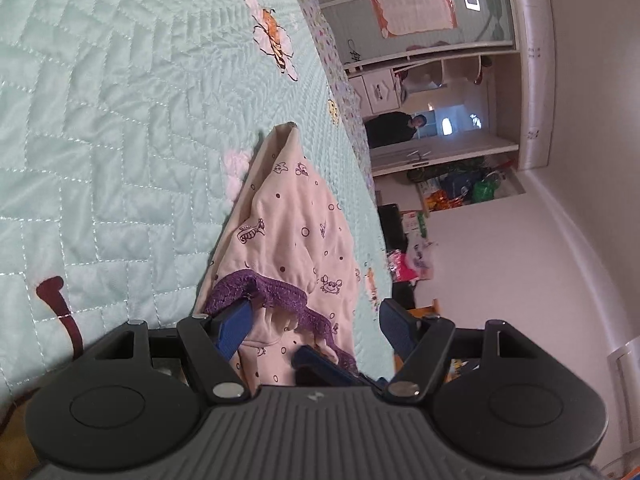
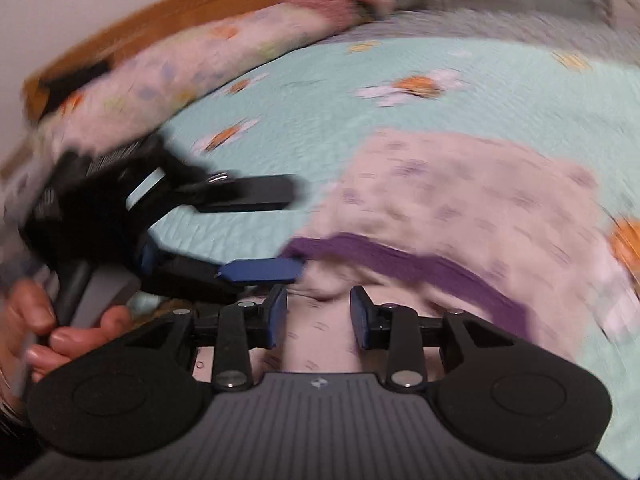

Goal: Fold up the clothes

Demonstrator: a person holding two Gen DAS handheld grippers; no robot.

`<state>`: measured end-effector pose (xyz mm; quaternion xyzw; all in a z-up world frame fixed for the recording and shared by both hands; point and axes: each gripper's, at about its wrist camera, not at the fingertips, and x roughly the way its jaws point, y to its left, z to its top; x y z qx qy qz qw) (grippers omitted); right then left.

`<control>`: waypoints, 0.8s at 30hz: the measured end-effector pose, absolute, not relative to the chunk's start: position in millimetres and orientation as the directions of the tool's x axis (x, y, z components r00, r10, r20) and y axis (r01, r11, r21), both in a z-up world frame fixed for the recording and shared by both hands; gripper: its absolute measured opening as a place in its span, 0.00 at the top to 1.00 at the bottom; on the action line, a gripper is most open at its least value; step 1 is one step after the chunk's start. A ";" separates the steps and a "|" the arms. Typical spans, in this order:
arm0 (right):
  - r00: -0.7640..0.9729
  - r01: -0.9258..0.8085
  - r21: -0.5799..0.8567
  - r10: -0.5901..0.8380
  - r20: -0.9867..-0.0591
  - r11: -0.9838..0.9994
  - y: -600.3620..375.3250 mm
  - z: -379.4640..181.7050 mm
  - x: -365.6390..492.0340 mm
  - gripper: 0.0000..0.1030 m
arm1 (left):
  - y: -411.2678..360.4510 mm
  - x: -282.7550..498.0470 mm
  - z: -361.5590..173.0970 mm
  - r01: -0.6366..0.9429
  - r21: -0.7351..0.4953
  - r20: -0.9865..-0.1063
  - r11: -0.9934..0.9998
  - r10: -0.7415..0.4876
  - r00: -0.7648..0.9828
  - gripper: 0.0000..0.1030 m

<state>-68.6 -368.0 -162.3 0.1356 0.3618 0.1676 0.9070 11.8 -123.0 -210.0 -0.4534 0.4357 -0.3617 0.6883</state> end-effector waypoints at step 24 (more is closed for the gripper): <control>0.368 -0.147 0.728 0.720 -0.589 0.670 -390.3 -205.2 45.4 1.00 | -115.4 -15.0 -155.5 0.423 -0.795 -0.221 0.435 -0.857 0.465 0.29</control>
